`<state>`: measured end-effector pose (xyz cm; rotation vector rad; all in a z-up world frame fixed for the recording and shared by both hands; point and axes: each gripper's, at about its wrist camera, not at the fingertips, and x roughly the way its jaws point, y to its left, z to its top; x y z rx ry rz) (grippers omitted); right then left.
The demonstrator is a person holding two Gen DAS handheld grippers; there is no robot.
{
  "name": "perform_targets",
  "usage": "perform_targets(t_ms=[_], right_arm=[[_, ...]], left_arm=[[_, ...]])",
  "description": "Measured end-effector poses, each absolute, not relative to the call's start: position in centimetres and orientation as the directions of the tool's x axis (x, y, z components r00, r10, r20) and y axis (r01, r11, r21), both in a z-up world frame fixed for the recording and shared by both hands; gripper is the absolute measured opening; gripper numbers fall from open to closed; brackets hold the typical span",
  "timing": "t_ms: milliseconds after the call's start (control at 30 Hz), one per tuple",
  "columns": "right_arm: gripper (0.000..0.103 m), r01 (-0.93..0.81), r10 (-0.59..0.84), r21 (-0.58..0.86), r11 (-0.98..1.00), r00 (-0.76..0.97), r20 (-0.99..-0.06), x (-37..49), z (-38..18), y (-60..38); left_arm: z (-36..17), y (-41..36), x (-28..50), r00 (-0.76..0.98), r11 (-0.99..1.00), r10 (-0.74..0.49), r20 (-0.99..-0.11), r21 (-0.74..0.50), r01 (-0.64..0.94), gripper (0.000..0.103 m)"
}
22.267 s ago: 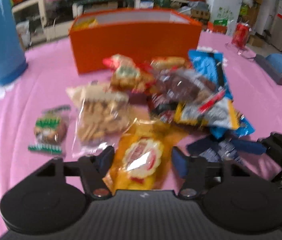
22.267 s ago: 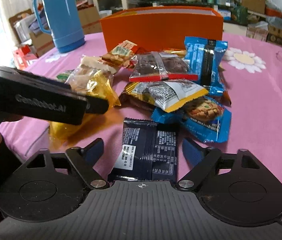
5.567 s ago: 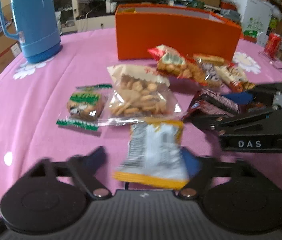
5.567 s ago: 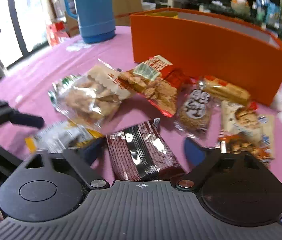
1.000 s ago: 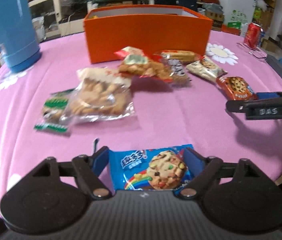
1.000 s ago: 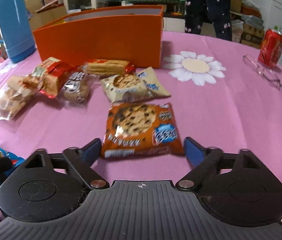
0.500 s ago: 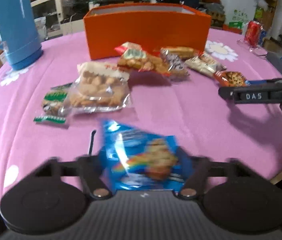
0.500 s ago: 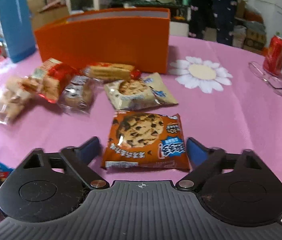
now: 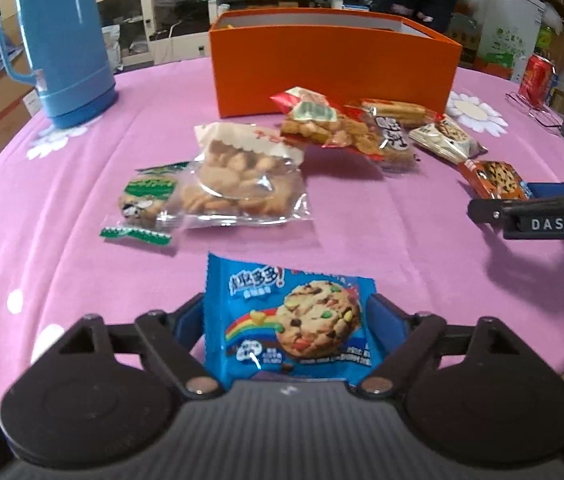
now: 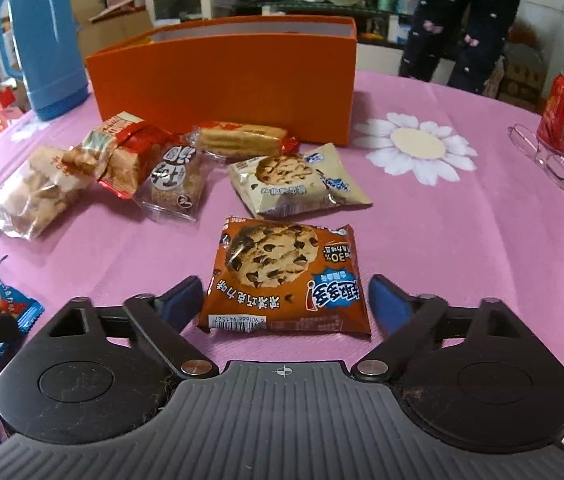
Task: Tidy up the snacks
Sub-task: 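Lower and grasp the orange cookie packet with the right tool while the left grasps the rainbow packet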
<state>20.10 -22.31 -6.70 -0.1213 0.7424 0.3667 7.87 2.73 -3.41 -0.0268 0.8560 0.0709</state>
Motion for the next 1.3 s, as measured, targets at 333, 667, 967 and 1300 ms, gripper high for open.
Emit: perform_targets(t_ms=[333,667,967,1300], right_arm=[[0.098,-0.355,0.263,0.01,0.935,0.672,-0.692,20.5,-6.9,-21.97],[0.098,-0.352,0.259,0.007,0.936,0.674,-0.692,20.6,-6.92,-21.91],[0.098,-0.353,0.259,0.007,0.936,0.674,-0.692,20.6,-6.92,-21.92],[0.098,-0.353,0.259,0.006,0.936,0.674,-0.692,20.59,-6.92,-21.9]], left_arm=[[-3.64,2.93,8.1,0.647,0.996,0.058,-0.761,0.002,-0.087,0.093],[-3.89,3.25,8.18,0.637,0.995,0.043,-0.77,-0.022,-0.094,0.095],[-3.92,3.11,8.18,0.635,0.996,0.045,-0.771,-0.016,-0.09,0.095],[-4.03,2.91,8.18,0.635,0.997,0.046,-0.771,-0.008,-0.082,0.097]])
